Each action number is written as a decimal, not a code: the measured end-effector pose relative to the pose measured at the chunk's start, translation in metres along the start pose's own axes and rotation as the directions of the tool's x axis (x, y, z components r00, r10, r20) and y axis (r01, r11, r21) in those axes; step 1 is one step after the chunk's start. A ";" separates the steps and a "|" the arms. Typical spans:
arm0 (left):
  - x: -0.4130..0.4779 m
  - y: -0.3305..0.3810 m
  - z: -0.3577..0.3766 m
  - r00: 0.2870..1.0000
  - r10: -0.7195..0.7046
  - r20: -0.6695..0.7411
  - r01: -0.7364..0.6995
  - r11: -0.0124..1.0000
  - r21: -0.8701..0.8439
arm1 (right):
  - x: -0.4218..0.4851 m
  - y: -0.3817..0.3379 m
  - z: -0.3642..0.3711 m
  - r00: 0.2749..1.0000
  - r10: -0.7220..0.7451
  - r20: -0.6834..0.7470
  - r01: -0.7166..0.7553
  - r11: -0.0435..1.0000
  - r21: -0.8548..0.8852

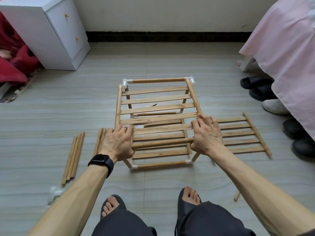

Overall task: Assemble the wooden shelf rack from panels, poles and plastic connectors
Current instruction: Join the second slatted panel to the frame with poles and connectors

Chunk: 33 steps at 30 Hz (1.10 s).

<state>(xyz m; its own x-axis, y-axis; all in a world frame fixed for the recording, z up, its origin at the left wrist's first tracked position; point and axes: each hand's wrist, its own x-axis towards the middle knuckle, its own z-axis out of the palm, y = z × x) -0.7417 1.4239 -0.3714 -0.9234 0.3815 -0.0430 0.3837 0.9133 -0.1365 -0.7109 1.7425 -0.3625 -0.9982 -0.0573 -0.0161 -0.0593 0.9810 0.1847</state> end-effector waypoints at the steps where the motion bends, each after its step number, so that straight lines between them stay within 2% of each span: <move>1: 0.000 0.000 0.001 1.000 0.006 0.000 -0.006 1.000 0.008 | -0.001 0.001 0.001 0.999 -0.008 -0.035 0.008 1.000 0.003; 4: -0.001 0.000 0.002 1.000 0.012 -0.008 -0.012 1.000 0.013 | -0.001 0.003 0.003 0.993 -0.046 -0.109 0.047 0.999 0.009; 17: -0.006 0.005 -0.004 1.000 -0.007 0.013 0.006 1.000 0.016 | 0.000 0.010 0.006 0.992 -0.065 -0.105 0.066 0.998 0.009; 21: -0.026 0.017 -0.017 0.975 0.143 0.170 -0.106 0.972 -0.209 | 0.000 0.032 0.007 0.999 -0.034 -0.008 0.033 0.998 -0.048; 23: -0.032 0.029 -0.035 0.936 0.227 0.267 -0.127 0.930 -0.346 | 0.004 0.046 0.003 0.999 0.052 0.006 -0.051 0.993 -0.103; 25: -0.033 0.041 -0.053 0.905 0.287 0.315 -0.122 0.883 -0.454 | 0.005 0.053 0.000 0.977 0.203 -0.069 -0.204 0.979 -0.002; 27: -0.026 0.043 -0.068 0.926 0.294 0.237 -0.132 0.841 -0.525 | -0.006 0.048 -0.006 0.902 0.414 -0.121 -0.366 0.884 0.291; 28: -0.020 0.038 -0.074 0.954 0.249 0.164 -0.124 0.831 -0.542 | -0.015 0.041 -0.007 0.841 0.534 -0.089 -0.432 0.762 0.483; 29: -0.012 0.028 -0.077 0.981 0.169 0.091 -0.091 0.827 -0.555 | -0.026 0.031 -0.006 0.783 0.622 -0.014 -0.462 0.597 0.656; 30: -0.004 0.015 -0.077 0.997 0.063 0.037 -0.031 0.819 -0.573 | -0.039 0.019 -0.002 0.753 0.653 0.087 -0.461 0.428 0.777; 31: 0.004 0.000 -0.075 0.999 -0.050 0.011 0.047 0.807 -0.589 | -0.053 0.002 0.002 0.759 0.623 0.191 -0.459 0.303 0.835; 33: 0.021 -0.029 -0.066 0.973 -0.224 0.052 0.213 0.796 -0.567 | -0.082 -0.037 0.005 0.822 0.448 0.351 -0.470 0.186 0.863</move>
<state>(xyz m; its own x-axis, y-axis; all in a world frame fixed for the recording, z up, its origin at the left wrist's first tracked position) -0.7711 1.4144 -0.3031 -0.9852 0.1598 -0.0626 0.1160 0.8889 0.4433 -0.6273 1.7116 -0.3730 -0.8454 0.4576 -0.2756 0.4627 0.3692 -0.8060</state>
